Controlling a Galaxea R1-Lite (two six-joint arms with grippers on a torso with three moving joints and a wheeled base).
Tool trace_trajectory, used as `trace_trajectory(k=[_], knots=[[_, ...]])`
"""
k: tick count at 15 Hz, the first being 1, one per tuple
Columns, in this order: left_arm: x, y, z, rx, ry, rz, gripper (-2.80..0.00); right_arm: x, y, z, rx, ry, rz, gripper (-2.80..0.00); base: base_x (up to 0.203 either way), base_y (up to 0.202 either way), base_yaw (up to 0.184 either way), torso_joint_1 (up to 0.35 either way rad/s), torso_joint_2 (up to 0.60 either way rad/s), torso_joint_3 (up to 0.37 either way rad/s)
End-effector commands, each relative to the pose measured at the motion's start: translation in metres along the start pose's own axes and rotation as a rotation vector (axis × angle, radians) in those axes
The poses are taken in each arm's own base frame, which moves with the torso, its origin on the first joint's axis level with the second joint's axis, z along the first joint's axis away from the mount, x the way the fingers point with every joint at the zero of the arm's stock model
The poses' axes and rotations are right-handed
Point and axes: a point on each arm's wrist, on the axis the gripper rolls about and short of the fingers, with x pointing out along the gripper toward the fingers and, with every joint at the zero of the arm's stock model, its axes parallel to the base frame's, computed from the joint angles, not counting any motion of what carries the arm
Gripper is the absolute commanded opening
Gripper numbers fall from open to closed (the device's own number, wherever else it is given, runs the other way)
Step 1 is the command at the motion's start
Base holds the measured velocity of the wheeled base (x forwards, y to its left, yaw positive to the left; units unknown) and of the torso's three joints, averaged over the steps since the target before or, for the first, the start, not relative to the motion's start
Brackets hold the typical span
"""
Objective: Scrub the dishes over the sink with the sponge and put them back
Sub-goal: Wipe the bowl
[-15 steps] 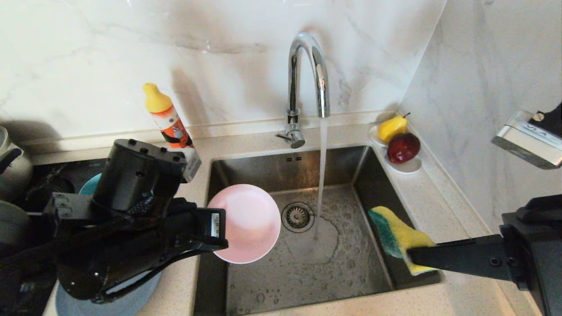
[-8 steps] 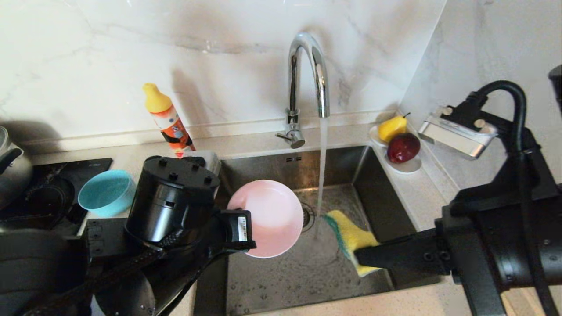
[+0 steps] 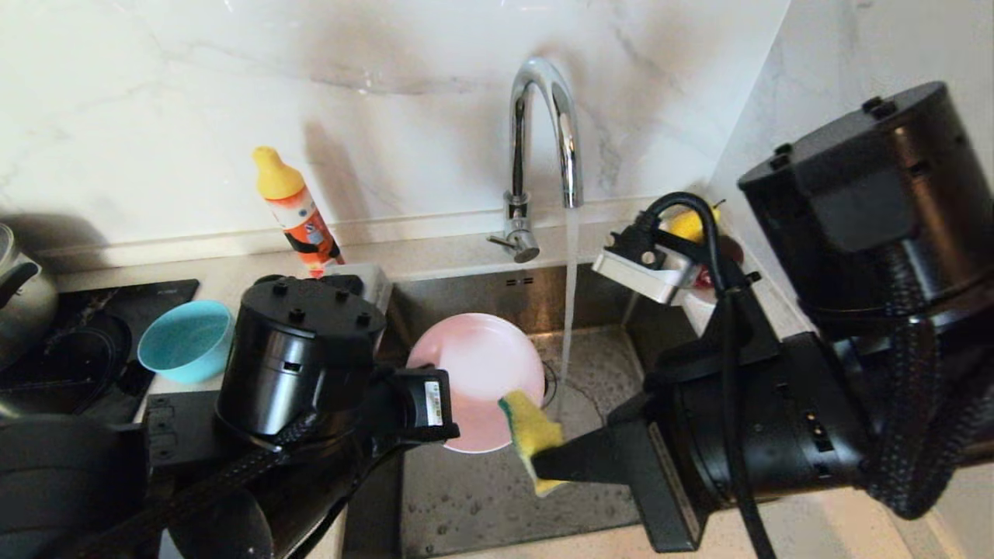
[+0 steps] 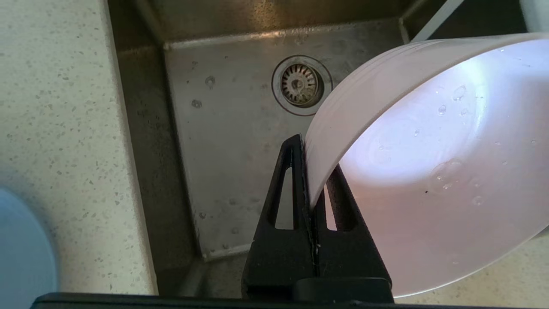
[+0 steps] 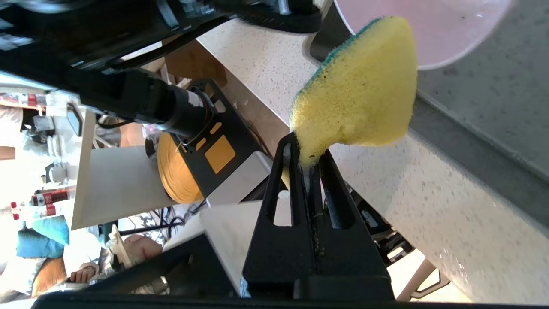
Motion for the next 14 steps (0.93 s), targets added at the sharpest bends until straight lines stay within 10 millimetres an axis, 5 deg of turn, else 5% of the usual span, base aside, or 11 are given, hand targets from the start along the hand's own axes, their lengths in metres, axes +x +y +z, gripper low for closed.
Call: trace_trajectory(k=[1,14], knots=[[-0.004,0.003,0.001,-0.009,-0.009,0.000,-2.80,0.023,-0.005,0.002,0.005,0.044,-0.018,-2.80,0.000,0.000,0.000,0.000,0.00,0.000],[-0.014,0.005,-0.016,0.022,0.022,-0.032,-2.80,0.054,-0.012,0.033,0.022,0.001,-0.027,-2.80,0.000,0.000,0.000,0.000,0.00,0.000]])
